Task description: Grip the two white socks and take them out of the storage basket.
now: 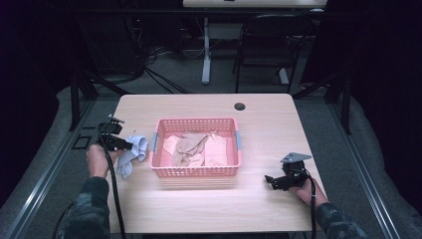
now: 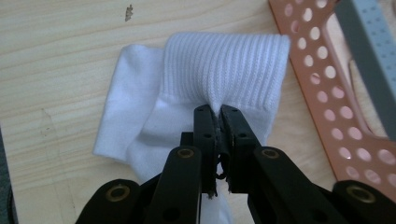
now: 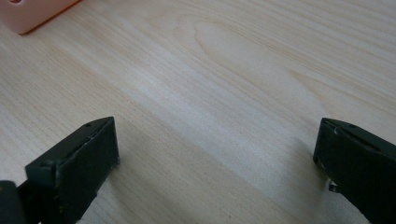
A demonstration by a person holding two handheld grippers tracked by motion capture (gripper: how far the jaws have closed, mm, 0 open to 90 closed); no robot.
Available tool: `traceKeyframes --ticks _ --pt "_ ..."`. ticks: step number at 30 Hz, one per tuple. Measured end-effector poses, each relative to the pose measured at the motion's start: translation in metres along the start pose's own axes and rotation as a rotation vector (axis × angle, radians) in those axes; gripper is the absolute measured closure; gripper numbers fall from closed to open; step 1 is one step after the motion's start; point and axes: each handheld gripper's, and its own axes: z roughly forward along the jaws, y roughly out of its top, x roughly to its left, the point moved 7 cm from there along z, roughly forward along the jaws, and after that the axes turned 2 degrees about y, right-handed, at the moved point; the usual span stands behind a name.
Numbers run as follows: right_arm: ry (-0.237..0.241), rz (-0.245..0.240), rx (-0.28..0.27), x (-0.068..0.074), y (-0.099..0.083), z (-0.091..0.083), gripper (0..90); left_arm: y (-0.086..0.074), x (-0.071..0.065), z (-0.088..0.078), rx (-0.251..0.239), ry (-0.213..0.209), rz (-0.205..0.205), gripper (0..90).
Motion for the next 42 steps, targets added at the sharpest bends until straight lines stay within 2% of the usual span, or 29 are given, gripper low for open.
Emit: traceKeyframes --ticks 2,4,5,6,7,8,9,10,11,12,13,15,17,23,28,30,32,37,42 --pt "-0.003 -0.001 0.001 0.0 0.0 0.0 0.0 -0.001 0.001 0.003 -0.004 0.001 -0.012 83.0" --pt "0.0 0.0 -0.001 0.0 0.0 0.0 0.0 -0.001 0.003 0.003 -0.02 0.0 -0.023 76.7" --pt "0.0 0.0 0.0 0.0 0.0 0.0 0.0 -0.001 0.003 0.001 -0.029 0.002 -0.027 69.9" --pt "0.0 0.001 0.0 0.0 0.0 0.0 0.0 -0.001 0.004 -0.002 -0.038 0.011 -0.027 57.4" --pt "0.0 0.001 0.0 0.0 0.0 0.0 0.0 -0.002 0.006 -0.007 -0.05 0.022 -0.028 57.4" --pt "0.0 0.0 0.0 0.0 0.0 0.0 0.0 -0.002 0.007 -0.011 -0.068 0.037 -0.032 41.6" --pt "0.0 0.0 -0.001 0.0 0.0 0.0 0.0 -0.003 0.009 -0.016 -0.077 0.05 -0.037 36.7" --pt "0.0 0.0 -0.001 0.0 0.0 0.0 0.0 -0.003 0.01 -0.022 -0.097 0.059 -0.041 36.7" --pt "0.0 0.0 0.0 0.0 0.0 0.0 0.0 -0.004 0.012 -0.028 -0.113 0.067 -0.041 27.5" --pt "0.0 0.0 0.0 0.0 0.0 0.0 0.0 -0.006 0.012 -0.033 -0.131 0.072 -0.045 23.3" --pt "0.0 0.0 0.0 0.0 0.0 0.0 0.0 -0.007 0.013 -0.039 -0.149 0.075 -0.047 23.3" --pt "0.0 0.0 0.0 0.0 0.0 0.0 0.0 -0.013 0.013 -0.048 -0.174 0.077 -0.038 15.1" --pt "0.0 0.0 0.0 0.0 0.0 0.0 0.0 -0.019 0.011 -0.056 -0.203 0.087 -0.031 14.8" --pt "-0.002 0.0 0.003 0.0 0.0 0.0 0.0 -0.039 0.002 -0.063 -0.239 0.092 -0.024 1.8" --pt "0.0 0.001 0.0 0.0 0.0 0.0 0.0 -0.062 -0.005 -0.054 -0.232 0.081 -0.018 0.0" --pt "0.0 0.001 0.0 0.0 0.0 0.0 0.0 -0.072 -0.005 -0.048 -0.236 0.078 -0.03 0.0" --pt "-0.001 0.0 0.0 0.0 0.0 0.0 0.0 -0.078 -0.004 -0.043 -0.219 0.07 -0.04 0.0" --pt "0.0 0.0 0.0 0.0 0.0 0.0 0.0 -0.086 -0.001 -0.034 -0.199 0.074 -0.04 0.0" --pt "-0.001 -0.007 0.005 -0.001 0.0 0.0 0.0 -0.084 0.002 -0.032 -0.213 0.072 -0.041 0.0"
